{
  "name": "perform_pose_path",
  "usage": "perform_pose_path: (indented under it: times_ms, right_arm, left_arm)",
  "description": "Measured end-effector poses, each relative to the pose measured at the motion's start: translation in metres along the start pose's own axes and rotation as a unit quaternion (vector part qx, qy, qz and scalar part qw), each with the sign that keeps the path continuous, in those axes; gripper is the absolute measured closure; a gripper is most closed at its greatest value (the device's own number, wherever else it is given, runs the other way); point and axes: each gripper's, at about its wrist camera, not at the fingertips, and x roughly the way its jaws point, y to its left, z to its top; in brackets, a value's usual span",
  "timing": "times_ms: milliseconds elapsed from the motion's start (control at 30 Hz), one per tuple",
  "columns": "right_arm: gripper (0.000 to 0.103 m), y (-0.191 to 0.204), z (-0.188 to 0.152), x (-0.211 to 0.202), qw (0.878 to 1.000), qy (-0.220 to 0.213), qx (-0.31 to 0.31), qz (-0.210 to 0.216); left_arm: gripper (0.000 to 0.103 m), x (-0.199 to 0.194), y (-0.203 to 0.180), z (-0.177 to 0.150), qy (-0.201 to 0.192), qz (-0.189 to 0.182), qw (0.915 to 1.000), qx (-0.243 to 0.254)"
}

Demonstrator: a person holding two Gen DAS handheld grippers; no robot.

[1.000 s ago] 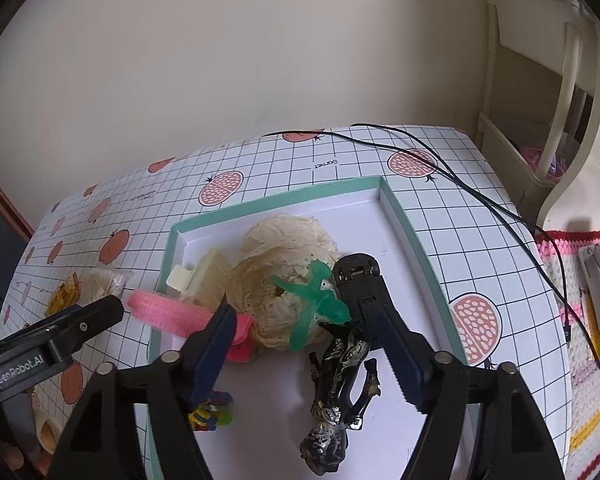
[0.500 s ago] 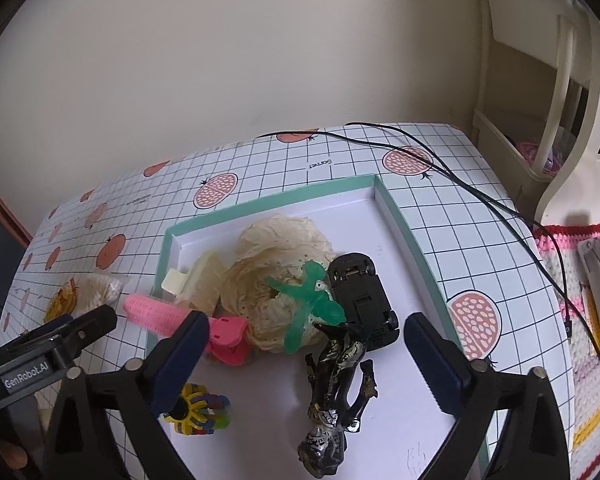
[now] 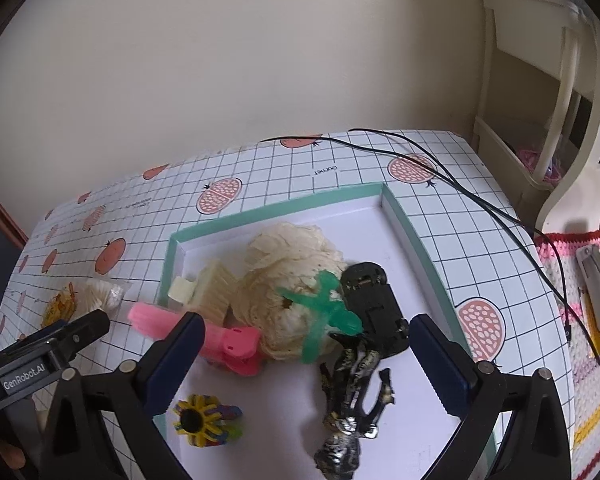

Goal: Organize objects
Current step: 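Withdraw both tools from the tray toward the snack bag and swabs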

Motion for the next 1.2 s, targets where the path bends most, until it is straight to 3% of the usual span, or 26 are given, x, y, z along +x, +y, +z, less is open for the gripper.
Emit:
perform_pose_path:
  times_ms: [367,567,800,1200]
  right_arm:
    - [0.0,0.069,0.011,-0.021,0.997,-0.05,-0.038,0.045]
    - [0.0,0.118,0.007,-0.014,0.995,-0.038,-0.071,0.067]
    - [0.0,0.165,-0.004,-0.001,0.992,-0.021,-0.095,0.082]
    - [0.0,0.207,-0.024,0.037,0.99,0.025,-0.092,0.1]
  left_arm:
    - [0.008,-0.023,0.072,0.015,-0.035,0.033,0.9975,-0.052]
    - [0.008,-0.032,0.126,0.02,-0.048,0.061,0.9937,-0.081]
    - [0.008,-0.026,0.166,0.019,-0.049,0.071,0.9934,-0.075]
    - [0.008,0.01,0.183,0.015,-0.01,0.066,0.9968,-0.044]
